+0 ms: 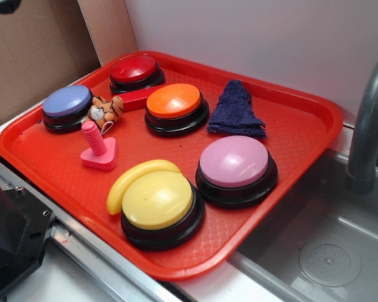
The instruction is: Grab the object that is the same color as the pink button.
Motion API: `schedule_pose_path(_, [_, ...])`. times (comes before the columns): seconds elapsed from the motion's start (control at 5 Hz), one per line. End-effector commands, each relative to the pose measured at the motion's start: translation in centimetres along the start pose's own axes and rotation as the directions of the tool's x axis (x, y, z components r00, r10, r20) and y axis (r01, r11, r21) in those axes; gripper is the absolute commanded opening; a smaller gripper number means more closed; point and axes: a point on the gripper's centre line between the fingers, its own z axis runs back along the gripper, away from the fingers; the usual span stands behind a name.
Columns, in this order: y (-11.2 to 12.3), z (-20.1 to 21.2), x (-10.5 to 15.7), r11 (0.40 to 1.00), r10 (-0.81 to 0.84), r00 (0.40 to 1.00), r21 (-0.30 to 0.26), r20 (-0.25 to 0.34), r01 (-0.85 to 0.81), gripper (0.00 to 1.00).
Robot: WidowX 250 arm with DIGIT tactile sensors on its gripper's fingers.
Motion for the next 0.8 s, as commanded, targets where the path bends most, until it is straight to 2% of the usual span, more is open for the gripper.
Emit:
schedule_pose_path(0.0, [0.0, 0.0, 0.0, 1.000, 0.000, 1.000, 0.000, 0.000, 0.000, 1.00])
schedule_pose_path(0.2, [-0.1, -2.0, 1.4, 0.992, 0.126, 0.992, 0.030, 0.000, -0.126, 1.00])
schedule_pose_path(0.4, [-0.1, -3.5, 2.0, 0.975, 0.221, 0.975, 0.021, 0.024, -0.221, 1.00])
schedule_pose_path(0.6, [0.4, -5.6, 2.8, 0.930, 0.367, 0.930, -0.001, 0.028, -0.367, 1.00])
